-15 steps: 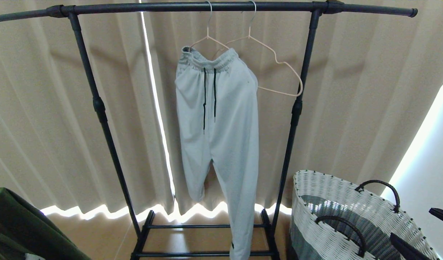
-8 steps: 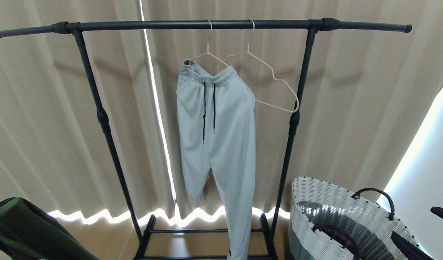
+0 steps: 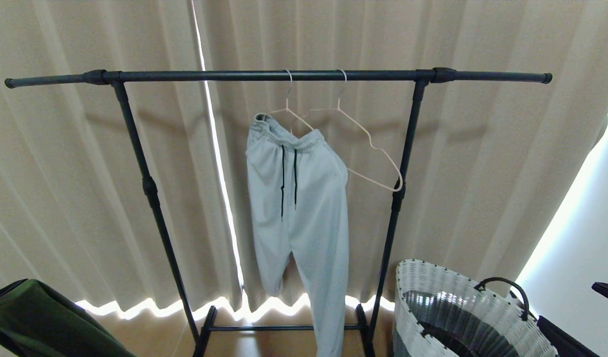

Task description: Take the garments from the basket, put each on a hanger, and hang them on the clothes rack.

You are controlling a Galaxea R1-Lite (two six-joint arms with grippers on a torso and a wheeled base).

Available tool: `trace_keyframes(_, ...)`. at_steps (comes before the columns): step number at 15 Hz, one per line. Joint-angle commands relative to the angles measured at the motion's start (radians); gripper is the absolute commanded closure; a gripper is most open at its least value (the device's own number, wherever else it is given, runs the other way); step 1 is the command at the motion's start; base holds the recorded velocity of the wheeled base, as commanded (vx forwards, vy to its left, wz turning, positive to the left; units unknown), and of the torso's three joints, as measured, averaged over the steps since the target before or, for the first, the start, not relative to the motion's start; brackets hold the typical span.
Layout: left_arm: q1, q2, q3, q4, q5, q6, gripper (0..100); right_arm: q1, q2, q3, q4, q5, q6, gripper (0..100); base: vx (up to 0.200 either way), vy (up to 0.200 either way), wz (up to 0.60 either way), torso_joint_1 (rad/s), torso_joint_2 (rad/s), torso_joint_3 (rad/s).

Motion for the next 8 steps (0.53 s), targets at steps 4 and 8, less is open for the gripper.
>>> trace_keyframes(4, -0.003, 0.001, 0.006, -0.002, -0.001, 0.002, 100, 0.001, 0.004, 0.0, -0.001, 0.002, 0.0, 0, 0.0, 0.0, 0.0, 0.209, -0.49, -0.274)
trace_keyframes(8, -0.005, 0.001, 0.007, -0.002, -0.001, 0.003, 100, 0.001, 0.002, 0.0, -0.001, 0.003, 0.0, 0, 0.0, 0.0, 0.0, 0.231, -0.51, -0.277)
